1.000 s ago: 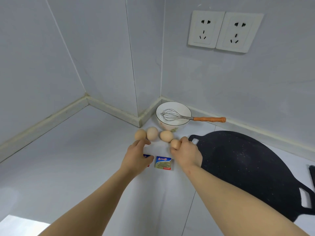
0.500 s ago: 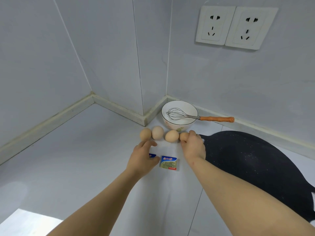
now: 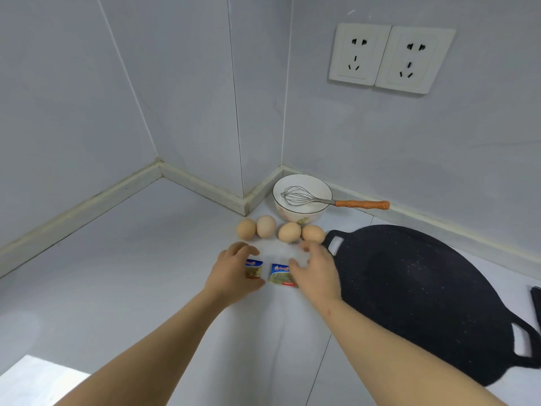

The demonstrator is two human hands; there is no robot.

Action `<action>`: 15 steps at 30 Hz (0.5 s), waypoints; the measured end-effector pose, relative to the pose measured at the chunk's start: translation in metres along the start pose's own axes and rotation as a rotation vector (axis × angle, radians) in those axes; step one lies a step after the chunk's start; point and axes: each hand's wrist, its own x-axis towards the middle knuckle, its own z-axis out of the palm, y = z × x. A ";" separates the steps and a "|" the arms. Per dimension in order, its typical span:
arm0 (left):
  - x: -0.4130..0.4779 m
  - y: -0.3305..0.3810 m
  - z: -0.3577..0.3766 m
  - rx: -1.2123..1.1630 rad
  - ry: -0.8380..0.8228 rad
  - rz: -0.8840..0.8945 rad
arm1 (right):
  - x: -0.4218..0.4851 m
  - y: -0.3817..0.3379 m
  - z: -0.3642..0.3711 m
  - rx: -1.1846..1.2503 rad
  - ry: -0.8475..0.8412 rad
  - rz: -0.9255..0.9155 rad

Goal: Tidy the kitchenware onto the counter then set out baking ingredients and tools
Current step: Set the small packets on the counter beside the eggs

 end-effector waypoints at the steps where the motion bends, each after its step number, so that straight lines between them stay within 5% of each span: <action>1: -0.001 -0.002 0.000 0.004 0.001 -0.008 | -0.008 0.001 0.001 0.004 -0.058 -0.037; 5: -0.004 -0.006 0.002 0.013 0.045 -0.029 | -0.020 0.007 0.002 -0.112 -0.178 -0.116; 15: 0.014 -0.002 0.013 0.025 0.104 0.033 | -0.001 0.011 0.002 -0.261 -0.077 -0.077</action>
